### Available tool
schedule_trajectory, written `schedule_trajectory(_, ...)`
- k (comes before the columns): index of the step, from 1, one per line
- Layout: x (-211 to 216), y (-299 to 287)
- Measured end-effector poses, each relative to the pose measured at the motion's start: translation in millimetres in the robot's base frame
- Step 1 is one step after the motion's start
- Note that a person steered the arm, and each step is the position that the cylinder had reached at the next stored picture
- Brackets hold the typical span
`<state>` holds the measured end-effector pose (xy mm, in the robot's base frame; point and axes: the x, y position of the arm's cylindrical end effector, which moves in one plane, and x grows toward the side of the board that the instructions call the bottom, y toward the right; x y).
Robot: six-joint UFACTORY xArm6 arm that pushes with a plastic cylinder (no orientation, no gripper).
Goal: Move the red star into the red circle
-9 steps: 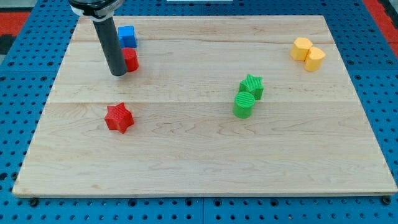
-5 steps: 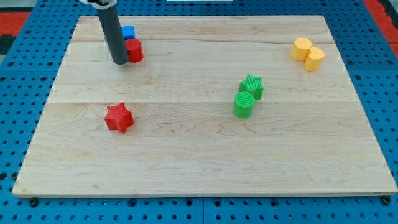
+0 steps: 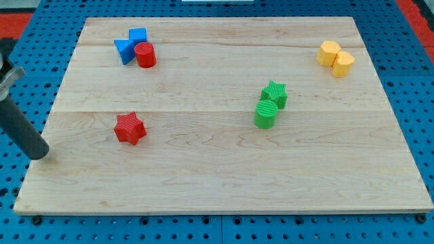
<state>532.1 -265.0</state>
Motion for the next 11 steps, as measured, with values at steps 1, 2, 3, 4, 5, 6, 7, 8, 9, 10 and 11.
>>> schedule_trajectory(1,10.1,73.7)
schedule_trajectory(2,9.7,84.7)
schedule_trajectory(3,9.7,86.1)
schedule_trajectory(4,-32.3,122.8)
schedule_trajectory(5,-36.7,123.3)
schedule_trajectory(6,-51.8,127.2)
schedule_trajectory(7,-87.8,133.0)
schedule_trajectory(8,-131.4,134.4)
schedule_trajectory(9,-131.5,134.4)
schedule_trajectory(10,-141.2,134.4)
schedule_trajectory(11,-162.4,134.4)
